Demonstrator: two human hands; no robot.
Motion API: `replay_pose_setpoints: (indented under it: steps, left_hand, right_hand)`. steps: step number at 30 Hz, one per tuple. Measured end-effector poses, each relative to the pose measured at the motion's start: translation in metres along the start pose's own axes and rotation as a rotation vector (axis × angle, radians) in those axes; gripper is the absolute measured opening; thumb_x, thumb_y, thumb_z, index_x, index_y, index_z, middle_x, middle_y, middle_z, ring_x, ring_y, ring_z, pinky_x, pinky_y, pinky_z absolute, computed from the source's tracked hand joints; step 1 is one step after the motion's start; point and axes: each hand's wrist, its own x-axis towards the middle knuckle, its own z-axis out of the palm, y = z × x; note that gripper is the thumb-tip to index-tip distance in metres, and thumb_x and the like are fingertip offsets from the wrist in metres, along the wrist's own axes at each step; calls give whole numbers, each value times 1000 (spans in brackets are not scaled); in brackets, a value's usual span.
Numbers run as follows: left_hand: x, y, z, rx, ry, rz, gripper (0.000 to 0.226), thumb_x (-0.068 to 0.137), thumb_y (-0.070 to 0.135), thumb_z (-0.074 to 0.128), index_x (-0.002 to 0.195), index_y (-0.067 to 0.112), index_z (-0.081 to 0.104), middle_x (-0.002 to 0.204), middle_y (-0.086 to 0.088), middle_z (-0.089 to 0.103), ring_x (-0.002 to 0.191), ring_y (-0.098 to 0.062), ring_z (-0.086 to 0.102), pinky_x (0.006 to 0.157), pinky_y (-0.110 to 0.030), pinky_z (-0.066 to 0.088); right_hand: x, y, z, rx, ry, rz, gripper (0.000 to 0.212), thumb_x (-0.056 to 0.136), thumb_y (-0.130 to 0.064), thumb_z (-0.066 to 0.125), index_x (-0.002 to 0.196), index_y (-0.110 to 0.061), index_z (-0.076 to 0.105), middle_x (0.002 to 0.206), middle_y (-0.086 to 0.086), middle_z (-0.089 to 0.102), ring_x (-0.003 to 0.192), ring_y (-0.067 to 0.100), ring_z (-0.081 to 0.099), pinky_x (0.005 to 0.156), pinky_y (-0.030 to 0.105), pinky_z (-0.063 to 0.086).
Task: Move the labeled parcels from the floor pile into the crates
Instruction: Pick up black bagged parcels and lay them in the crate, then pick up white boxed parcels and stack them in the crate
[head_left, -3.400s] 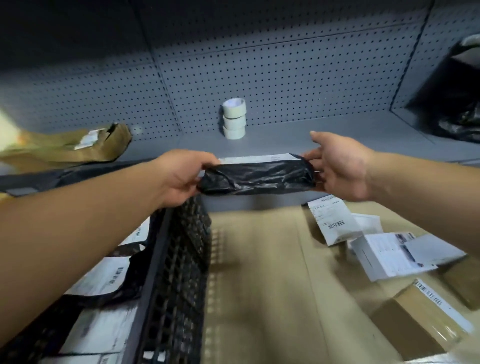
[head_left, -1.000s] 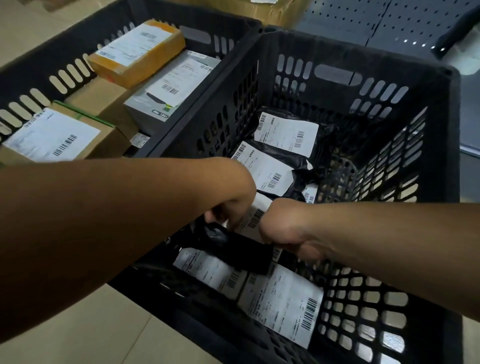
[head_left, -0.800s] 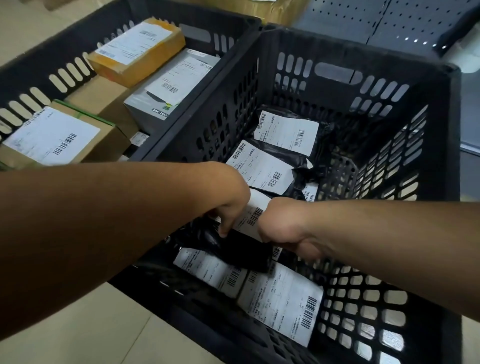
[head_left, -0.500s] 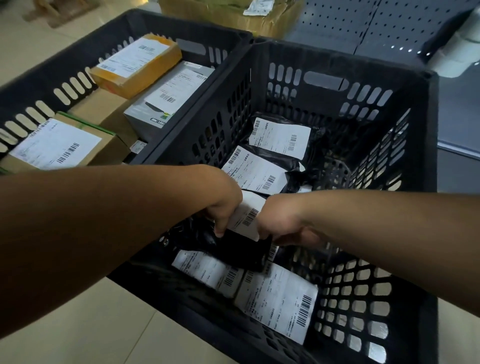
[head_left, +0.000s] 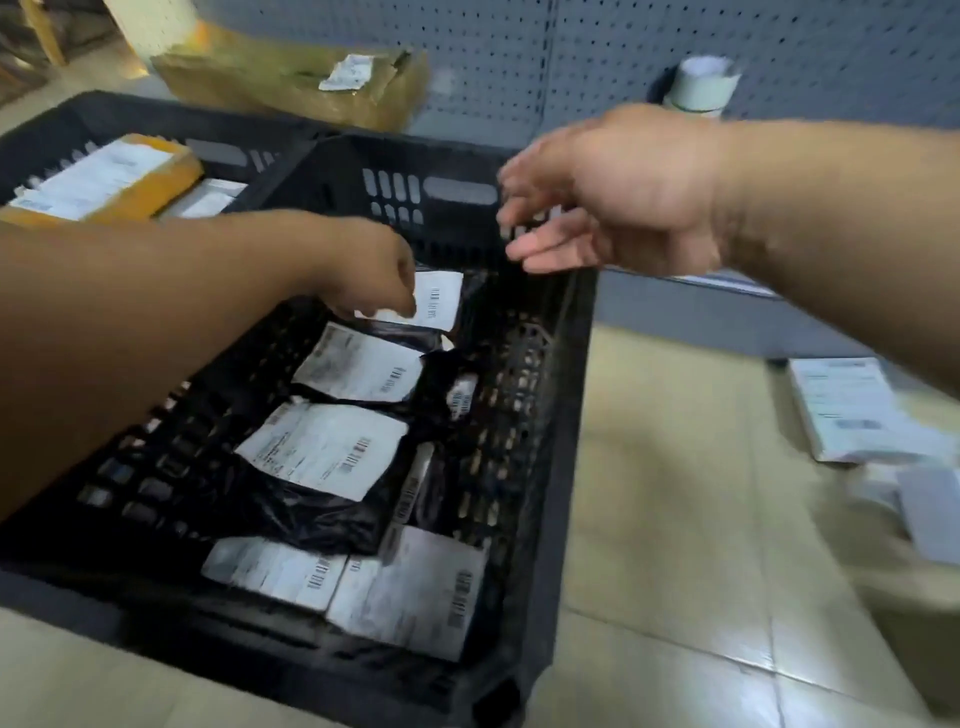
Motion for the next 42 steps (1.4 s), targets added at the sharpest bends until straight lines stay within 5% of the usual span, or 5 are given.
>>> replay_pose_setpoints:
  steps: [14,20,26,33,42]
  left_hand:
    - [2,219,-24,-320,486,330,21,92,37,60,112,34,55,98,15,62,81,-11,61,67,-28,44]
    - [5,315,24,-456,261,331,21,91,38,67,111,36,59,96,17,68,57,5,56,51,-14,37]
    - [2,386,85,-521,-74,310,49,68,55,63,114,38,60,109,14,66,104,-16,66,98,-43,55]
    - [8,461,141,-753,-276,157,7,92,33,67,96,28,64,106,1,69,94,-19,70,76,-34,61]
    - [8,514,194,-996,-426,-130,30,95,35,65,121,23,59,115,0,61,100,-20,66,75,-33,61]
  right_hand:
    - [-93,154,-249,-78,499,266,33,101,-38,53,117,-12,63,111,10,71,81,26,73,73,35,63]
    - [-141,225,-325,-176,588,462,42,104,-46,45,117,-8,59,109,15,68,81,29,65,75,38,55]
    - [-174,269,-378,-267,603,538,45,106,-45,37,112,-7,60,101,15,66,83,27,56,76,37,45]
    - [-201,319,-418,-488,589,624,66,105,-49,33,111,7,66,115,27,69,83,29,54,76,38,42]
    - [-190,350,-426,-540,464,658,67,106,-55,26,145,-5,49,145,19,53,122,34,53,107,39,37]
